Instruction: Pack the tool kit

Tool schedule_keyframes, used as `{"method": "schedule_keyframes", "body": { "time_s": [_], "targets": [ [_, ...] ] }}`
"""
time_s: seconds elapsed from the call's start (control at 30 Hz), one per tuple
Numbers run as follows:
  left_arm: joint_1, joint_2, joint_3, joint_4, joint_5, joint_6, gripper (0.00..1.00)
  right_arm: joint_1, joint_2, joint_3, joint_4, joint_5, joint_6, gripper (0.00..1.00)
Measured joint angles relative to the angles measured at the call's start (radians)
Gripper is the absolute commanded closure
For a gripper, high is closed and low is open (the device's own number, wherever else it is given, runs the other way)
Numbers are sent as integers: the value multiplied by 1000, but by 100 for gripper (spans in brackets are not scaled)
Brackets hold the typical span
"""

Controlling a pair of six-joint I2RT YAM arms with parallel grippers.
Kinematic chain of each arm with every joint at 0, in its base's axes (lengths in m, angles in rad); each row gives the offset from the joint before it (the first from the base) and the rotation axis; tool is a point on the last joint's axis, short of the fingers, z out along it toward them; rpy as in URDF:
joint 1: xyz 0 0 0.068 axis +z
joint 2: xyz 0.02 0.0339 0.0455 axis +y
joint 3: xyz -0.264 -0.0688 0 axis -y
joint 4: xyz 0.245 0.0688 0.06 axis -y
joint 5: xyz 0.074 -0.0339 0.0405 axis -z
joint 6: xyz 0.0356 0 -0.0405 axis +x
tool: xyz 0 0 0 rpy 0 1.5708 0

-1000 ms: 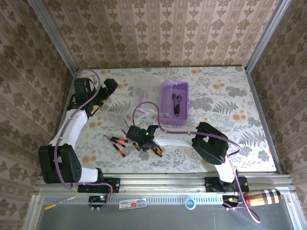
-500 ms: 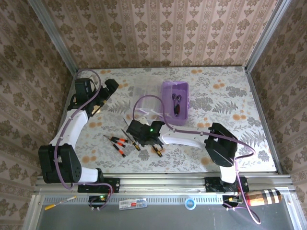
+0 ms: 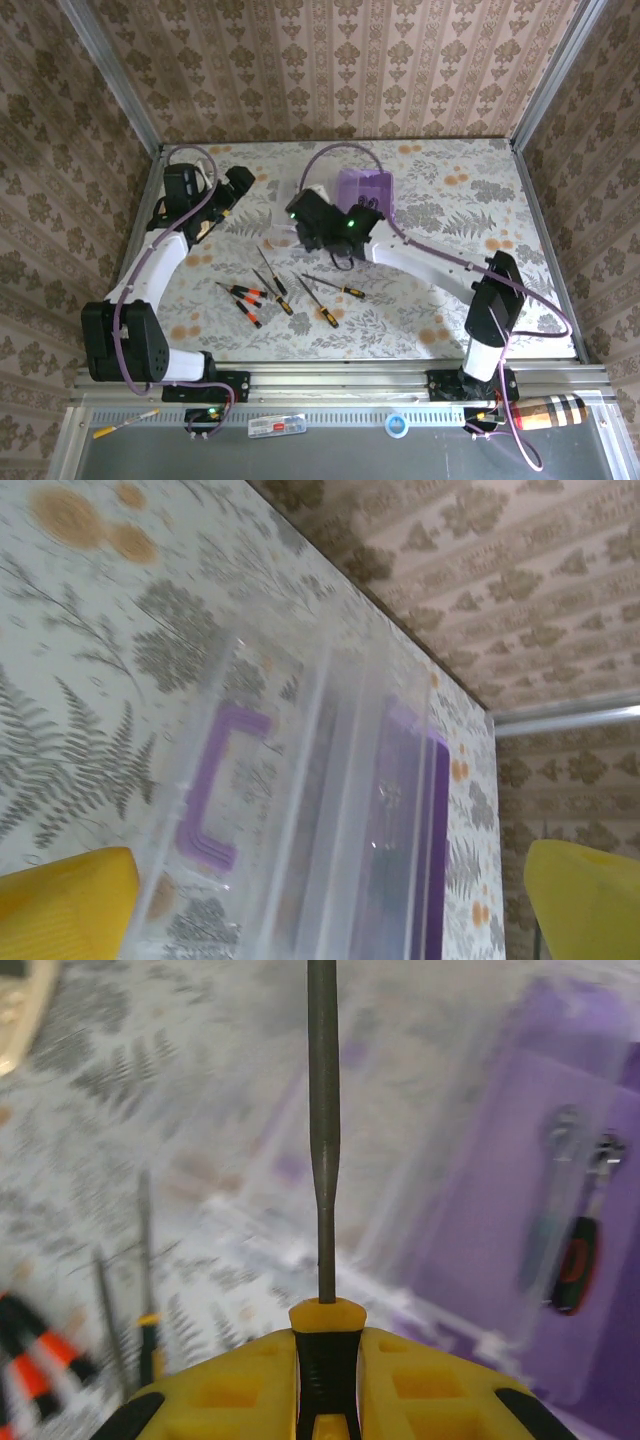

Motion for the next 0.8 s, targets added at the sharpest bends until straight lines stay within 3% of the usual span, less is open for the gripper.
{"method": "schedule_keyframes", "body": {
  "time_s": [0.3, 0.6, 0.8],
  "targets": [
    [-94, 9, 0, 6, 13, 0, 0, -237, 66, 34, 66, -179, 86, 80],
    [-129, 13, 0, 33, 34, 0, 0, -302, 257, 63, 188, -424, 215, 81],
    [-140, 16, 0, 35, 45, 0, 0, -319, 281, 63, 229, -507, 269, 81]
  ]
}}
